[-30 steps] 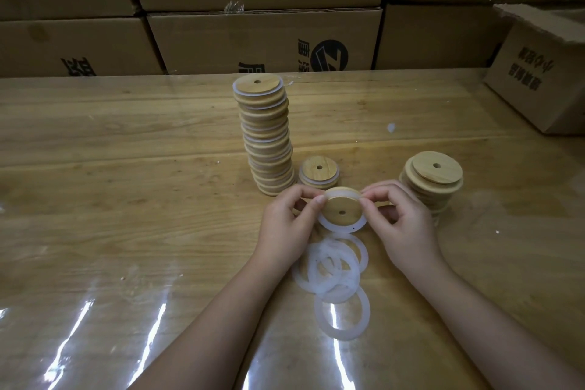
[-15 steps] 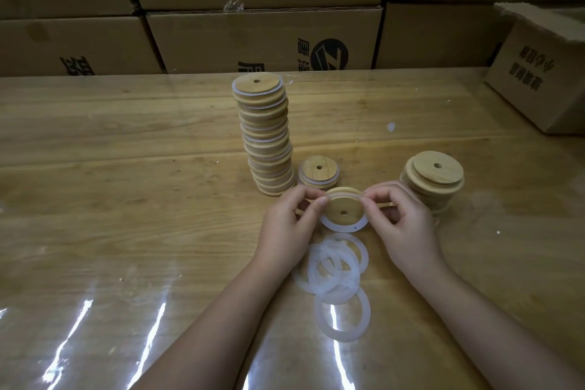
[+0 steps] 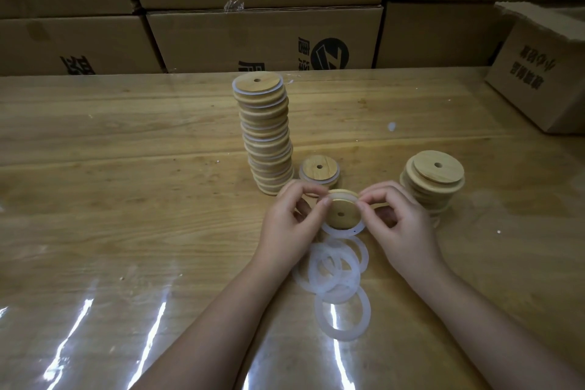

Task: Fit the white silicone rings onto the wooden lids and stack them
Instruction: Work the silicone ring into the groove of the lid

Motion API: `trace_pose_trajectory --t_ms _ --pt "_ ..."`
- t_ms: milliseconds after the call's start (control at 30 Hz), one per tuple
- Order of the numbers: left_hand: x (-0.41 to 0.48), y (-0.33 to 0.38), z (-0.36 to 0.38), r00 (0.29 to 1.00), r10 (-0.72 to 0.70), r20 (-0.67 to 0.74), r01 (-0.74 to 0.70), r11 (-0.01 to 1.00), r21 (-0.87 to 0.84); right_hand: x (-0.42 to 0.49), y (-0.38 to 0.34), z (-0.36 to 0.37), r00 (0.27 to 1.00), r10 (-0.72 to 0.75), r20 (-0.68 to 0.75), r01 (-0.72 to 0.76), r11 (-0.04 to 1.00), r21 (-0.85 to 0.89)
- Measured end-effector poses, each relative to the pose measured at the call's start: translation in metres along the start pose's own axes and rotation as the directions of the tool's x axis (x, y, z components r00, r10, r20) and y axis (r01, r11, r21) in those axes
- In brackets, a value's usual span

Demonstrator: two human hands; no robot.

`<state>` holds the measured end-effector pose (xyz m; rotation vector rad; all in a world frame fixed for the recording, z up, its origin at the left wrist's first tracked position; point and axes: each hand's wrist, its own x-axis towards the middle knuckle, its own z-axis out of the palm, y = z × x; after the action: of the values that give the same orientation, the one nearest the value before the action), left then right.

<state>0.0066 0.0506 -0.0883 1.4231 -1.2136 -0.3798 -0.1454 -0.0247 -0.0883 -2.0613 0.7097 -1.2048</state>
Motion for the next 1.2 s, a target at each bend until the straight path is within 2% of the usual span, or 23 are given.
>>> trace_pose_trajectory --t_ms 100,167,467,600,733,833,967,1067,1200 --pt "-0.0002 0.0002 0.0005 0.997 0.082 0.004 -0.082 0.997 0.016 -0.0006 -0.0013 -0.0001 0.999 -0.05 0.016 0.051 0.998 -0.021" --pt "0.0006 -0.0011 0.0003 0.996 0.086 0.005 -0.086 0.996 0.026 -0.0009 -0.0017 -0.0005 0.998 -0.056 0.021 0.057 0.998 -0.027" --pt "0.0016 -0.0023 -0.0001 1.0 0.027 -0.002 -0.027 0.999 0.027 -0.0004 -0.0016 0.0 1.0 0.023 0.014 -0.024 0.999 0.035" --pt "0.0022 -0.0029 -0.0014 0.998 -0.061 -0.021 0.061 0.998 0.002 0.0 -0.0016 0.0002 0.999 0.034 0.018 -0.035 0.999 0.034" --pt "0.0023 -0.0016 -0.001 0.997 -0.071 -0.017 0.072 0.997 0.007 0.0001 -0.0019 0.0003 0.999 0.033 0.02 -0.034 0.999 0.026" --pt "0.0009 -0.0002 -0.0014 1.0 -0.01 -0.022 0.011 0.999 0.031 -0.0003 -0.0018 -0.0002 1.0 0.021 0.02 -0.021 1.0 0.02" --pt "0.0002 0.0007 0.0002 0.993 0.113 -0.027 -0.107 0.981 0.164 -0.0007 -0.0022 -0.0002 0.999 -0.012 0.037 0.011 1.0 0.025" --pt "-0.0003 0.0006 0.0016 0.99 0.138 0.013 -0.139 0.984 0.108 -0.0012 -0.0033 0.0008 0.997 -0.063 0.054 0.062 0.998 0.012" --pt "0.0011 -0.0019 0.0011 0.991 0.128 0.021 -0.129 0.991 0.028 -0.0012 -0.0041 0.0013 0.998 -0.053 0.047 0.053 0.999 0.009"
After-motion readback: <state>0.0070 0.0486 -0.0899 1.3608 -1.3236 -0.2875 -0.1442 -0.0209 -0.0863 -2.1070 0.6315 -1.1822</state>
